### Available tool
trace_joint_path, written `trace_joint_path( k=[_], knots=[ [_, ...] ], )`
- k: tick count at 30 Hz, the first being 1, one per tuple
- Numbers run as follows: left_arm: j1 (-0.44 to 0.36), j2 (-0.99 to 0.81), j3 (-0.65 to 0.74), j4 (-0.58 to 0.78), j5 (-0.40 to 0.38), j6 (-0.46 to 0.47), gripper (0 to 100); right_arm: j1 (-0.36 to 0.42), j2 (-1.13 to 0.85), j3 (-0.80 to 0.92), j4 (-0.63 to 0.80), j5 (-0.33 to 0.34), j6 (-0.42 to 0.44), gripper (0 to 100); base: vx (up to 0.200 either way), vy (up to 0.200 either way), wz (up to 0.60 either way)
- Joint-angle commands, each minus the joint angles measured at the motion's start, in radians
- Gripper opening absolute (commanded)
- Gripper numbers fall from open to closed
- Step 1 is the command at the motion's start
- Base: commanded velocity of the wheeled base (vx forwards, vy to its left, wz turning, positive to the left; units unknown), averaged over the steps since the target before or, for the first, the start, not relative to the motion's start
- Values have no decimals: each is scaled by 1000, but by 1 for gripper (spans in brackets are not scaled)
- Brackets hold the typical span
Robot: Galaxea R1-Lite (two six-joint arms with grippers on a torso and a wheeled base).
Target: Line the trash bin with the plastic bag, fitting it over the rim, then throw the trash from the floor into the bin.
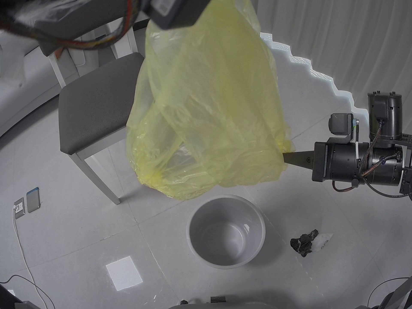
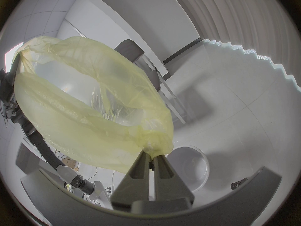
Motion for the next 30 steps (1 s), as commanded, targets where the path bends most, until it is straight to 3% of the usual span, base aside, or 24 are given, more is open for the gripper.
trace_joint_path(
  k=[1,5,6,7,13,18,21,24,30],
  knots=[
    [124,58,-33,-3,-3,-217,0,-8,-13,22,1,-23,3,0,0,0,0],
    [224,46,60,-8,-44,-491,0,-8,-16,45,-1,-98,18,0,0,0,0],
    [224,46,60,-8,-44,-491,0,-8,-16,45,-1,-98,18,0,0,0,0],
    [255,11,145,-11,-58,-586,0,-7,-14,59,-1,-129,21,0,0,0,0],
    [350,-136,406,-121,-90,-605,0,1,-11,97,-1,-195,21,0,0,0,0],
    [491,-242,616,-137,-263,-629,0,29,0,139,-2,-212,24,0,0,0,0],
    [522,-256,749,-175,-331,-732,0,39,6,143,-1,-250,24,0,0,0,0],
    [529,-250,904,-284,-338,-847,0,49,29,146,-1,-281,23,0,0,0,0],
    [528,-121,1059,-560,-342,-955,0,52,96,149,2,-287,20,0,0,0,0]
  ],
)
